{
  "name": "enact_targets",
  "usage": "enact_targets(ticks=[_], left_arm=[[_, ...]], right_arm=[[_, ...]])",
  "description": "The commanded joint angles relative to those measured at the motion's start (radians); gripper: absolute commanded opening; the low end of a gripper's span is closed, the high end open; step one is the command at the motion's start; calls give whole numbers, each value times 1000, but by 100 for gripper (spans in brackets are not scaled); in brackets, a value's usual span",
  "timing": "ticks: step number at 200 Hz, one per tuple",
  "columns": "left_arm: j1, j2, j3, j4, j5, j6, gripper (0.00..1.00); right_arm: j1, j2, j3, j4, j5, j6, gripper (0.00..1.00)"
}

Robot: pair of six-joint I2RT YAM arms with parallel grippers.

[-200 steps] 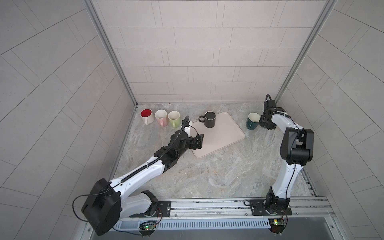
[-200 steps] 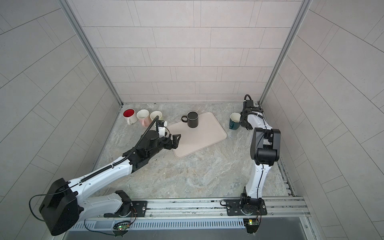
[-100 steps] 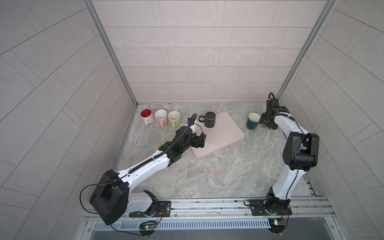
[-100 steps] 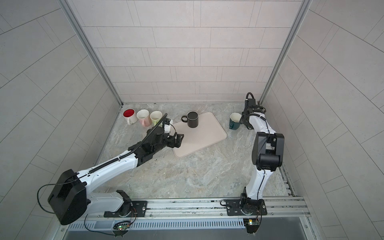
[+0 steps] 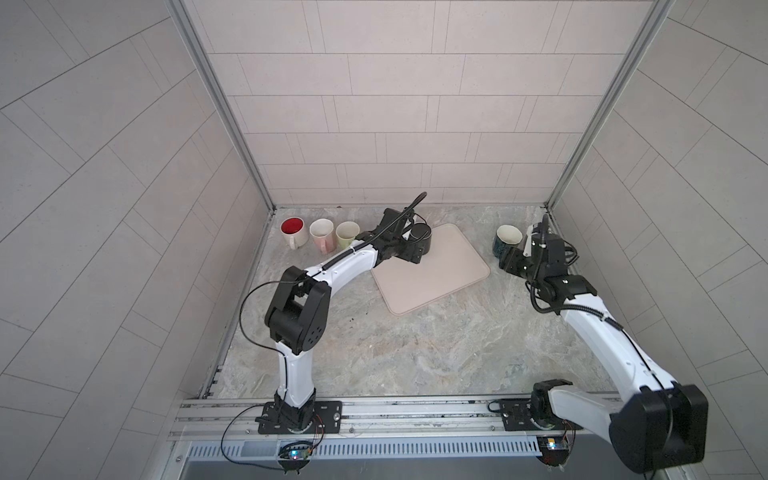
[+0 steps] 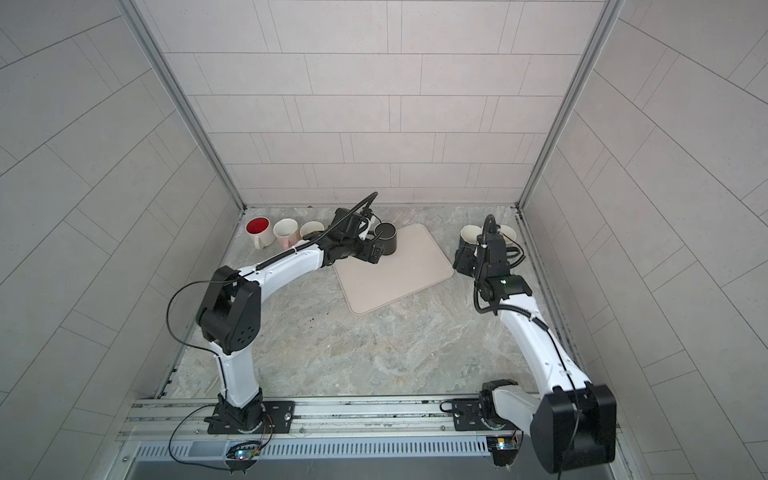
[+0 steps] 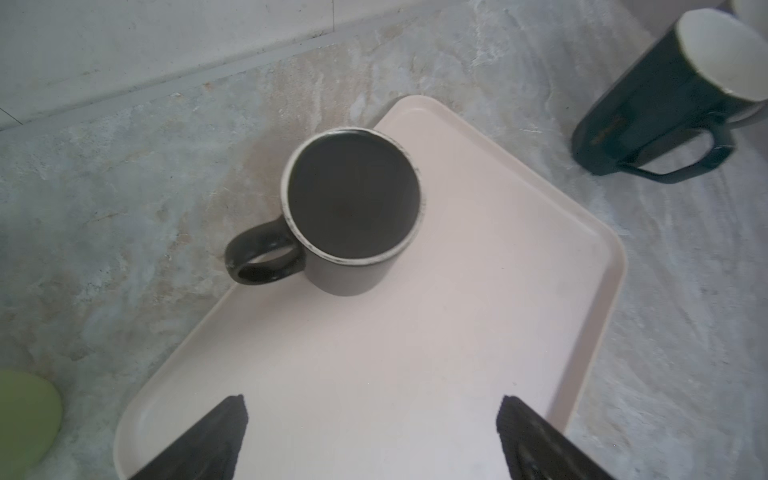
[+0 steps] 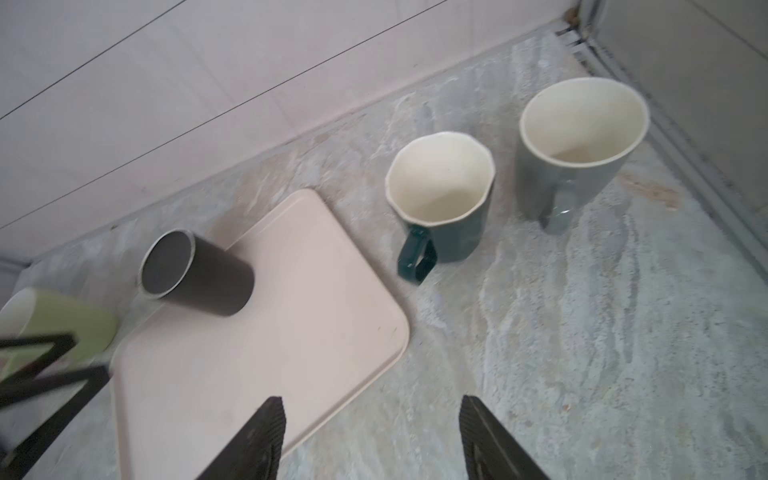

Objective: Turn the mug right side up
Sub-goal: 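Open and withdraw the right gripper while the left gripper lowers toward the black mug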

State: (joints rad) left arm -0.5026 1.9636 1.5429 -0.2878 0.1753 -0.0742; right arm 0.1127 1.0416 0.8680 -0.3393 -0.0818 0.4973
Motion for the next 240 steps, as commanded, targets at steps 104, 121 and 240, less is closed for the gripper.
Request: enact_targets(ticks=[104, 121, 240], left_arm=[[88, 265, 328, -205, 247, 457, 99], [88, 293, 362, -221, 226, 477, 99], [55, 335, 365, -172, 275, 468, 94]], right_arm=[[53, -576, -95, -309, -63, -122, 70], [52, -574, -80, -333, -68, -110, 70], [52, -574, -122, -315, -73, -49, 69]])
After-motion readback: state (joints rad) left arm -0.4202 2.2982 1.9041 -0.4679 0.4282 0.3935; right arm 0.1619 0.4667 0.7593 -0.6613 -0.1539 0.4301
